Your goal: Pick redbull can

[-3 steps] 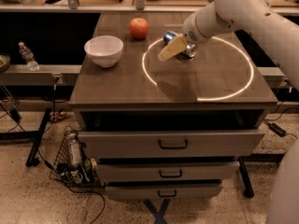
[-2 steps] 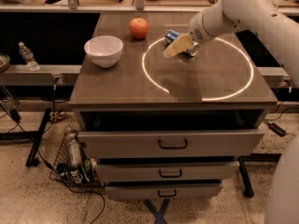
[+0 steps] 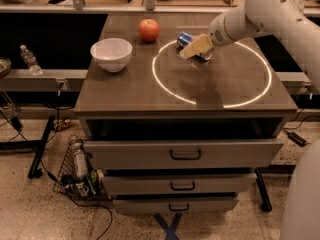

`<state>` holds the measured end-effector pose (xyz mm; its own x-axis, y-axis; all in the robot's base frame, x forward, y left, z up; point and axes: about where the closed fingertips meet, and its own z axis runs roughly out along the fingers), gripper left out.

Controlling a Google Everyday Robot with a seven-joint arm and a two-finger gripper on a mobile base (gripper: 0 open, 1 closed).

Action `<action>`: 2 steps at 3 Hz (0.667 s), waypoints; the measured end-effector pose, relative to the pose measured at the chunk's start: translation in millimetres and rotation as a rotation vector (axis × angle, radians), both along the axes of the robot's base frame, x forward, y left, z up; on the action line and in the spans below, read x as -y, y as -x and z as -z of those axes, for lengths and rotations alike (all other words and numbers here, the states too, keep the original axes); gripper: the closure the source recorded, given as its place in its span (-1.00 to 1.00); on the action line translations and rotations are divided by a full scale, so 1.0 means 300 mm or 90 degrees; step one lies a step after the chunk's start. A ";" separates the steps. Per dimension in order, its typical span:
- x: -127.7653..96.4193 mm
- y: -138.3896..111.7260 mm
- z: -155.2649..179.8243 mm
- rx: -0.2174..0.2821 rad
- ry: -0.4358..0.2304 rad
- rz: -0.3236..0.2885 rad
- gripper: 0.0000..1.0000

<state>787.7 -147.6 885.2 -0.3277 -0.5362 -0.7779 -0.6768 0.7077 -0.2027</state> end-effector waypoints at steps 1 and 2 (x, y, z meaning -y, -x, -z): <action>-0.012 -0.016 0.059 -0.024 -0.012 0.002 -1.00; -0.013 -0.032 0.102 -0.037 -0.022 0.006 -0.65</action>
Offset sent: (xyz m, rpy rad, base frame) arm 0.0146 -0.0002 -0.0399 0.0524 0.0729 -0.0224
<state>797.1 -143.8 854.5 -0.3777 -0.5059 -0.7755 -0.6801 0.7199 -0.1384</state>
